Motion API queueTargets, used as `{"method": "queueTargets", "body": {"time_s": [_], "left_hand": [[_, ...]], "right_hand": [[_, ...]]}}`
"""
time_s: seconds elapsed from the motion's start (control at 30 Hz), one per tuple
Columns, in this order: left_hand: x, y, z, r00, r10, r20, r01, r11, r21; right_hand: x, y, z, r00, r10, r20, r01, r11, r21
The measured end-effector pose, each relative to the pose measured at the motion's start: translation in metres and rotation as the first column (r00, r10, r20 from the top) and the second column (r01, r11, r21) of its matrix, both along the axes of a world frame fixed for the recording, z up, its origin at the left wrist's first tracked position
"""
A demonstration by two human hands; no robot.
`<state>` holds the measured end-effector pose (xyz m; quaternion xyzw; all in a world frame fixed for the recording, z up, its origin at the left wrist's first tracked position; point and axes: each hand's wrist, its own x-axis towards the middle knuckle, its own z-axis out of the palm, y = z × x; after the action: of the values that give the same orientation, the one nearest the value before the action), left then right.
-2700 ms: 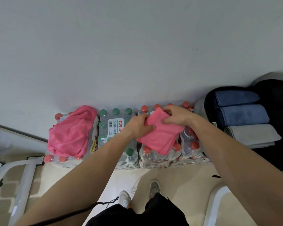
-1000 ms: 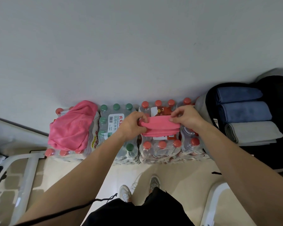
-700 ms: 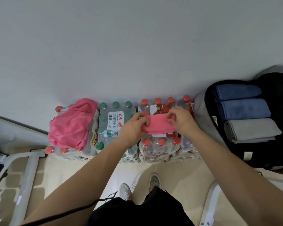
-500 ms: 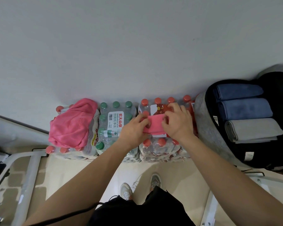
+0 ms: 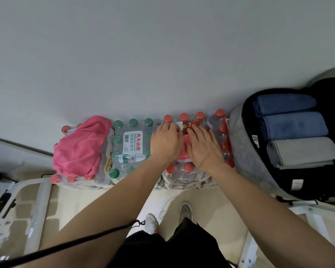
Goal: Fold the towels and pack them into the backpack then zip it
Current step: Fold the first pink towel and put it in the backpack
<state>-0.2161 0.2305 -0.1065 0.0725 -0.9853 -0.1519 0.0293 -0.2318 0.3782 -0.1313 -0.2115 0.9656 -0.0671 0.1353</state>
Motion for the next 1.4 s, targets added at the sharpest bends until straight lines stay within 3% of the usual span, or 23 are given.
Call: {"method": "queueTargets", "body": {"time_s": [0.13,0.23,0.73,0.83,0.93,1.07,1.17,1.27,1.4], "left_hand": [[0.003,0.006,-0.031,1.000,0.005,0.013,-0.003,0.994,-0.112],[0.004,0.007,-0.039,1.000,0.009,-0.028,-0.013,0.990,-0.143],[0.000,0.009,-0.056,0.995,0.072,-0.066,-0.081,0.986,-0.143],[0.001,0.005,-0.051,0.997,0.057,-0.058,-0.060,0.997,-0.044],[0.011,-0.012,-0.045,0.999,-0.036,-0.006,0.037,0.990,0.135],[0.028,-0.035,-0.035,0.957,-0.280,0.076,0.283,0.959,-0.027],[0.029,-0.039,-0.014,0.937,-0.321,0.137,0.322,0.947,0.017],[0.033,-0.036,0.008,0.901,-0.393,0.185,0.341,0.904,0.257],[0.032,-0.023,0.036,0.872,-0.458,0.171,0.361,0.839,0.408]], "right_hand": [[-0.010,0.001,0.009,0.995,-0.012,0.096,0.018,0.998,-0.057],[-0.021,-0.005,0.014,0.996,-0.086,0.030,0.089,0.989,-0.115],[-0.024,-0.007,-0.025,0.978,-0.101,-0.183,0.085,0.992,-0.090],[-0.025,-0.005,-0.022,0.984,-0.046,-0.171,0.033,0.996,-0.077],[-0.022,0.006,-0.013,0.986,0.079,-0.146,-0.095,0.990,-0.102],[-0.003,0.024,0.003,0.985,0.162,-0.058,-0.166,0.984,-0.070],[0.010,0.023,0.028,0.993,0.098,0.060,-0.091,0.989,-0.118],[0.027,0.027,0.057,0.981,-0.026,0.190,0.068,0.973,-0.219],[0.052,0.053,0.083,0.907,-0.241,0.344,0.384,0.807,-0.448]]}}
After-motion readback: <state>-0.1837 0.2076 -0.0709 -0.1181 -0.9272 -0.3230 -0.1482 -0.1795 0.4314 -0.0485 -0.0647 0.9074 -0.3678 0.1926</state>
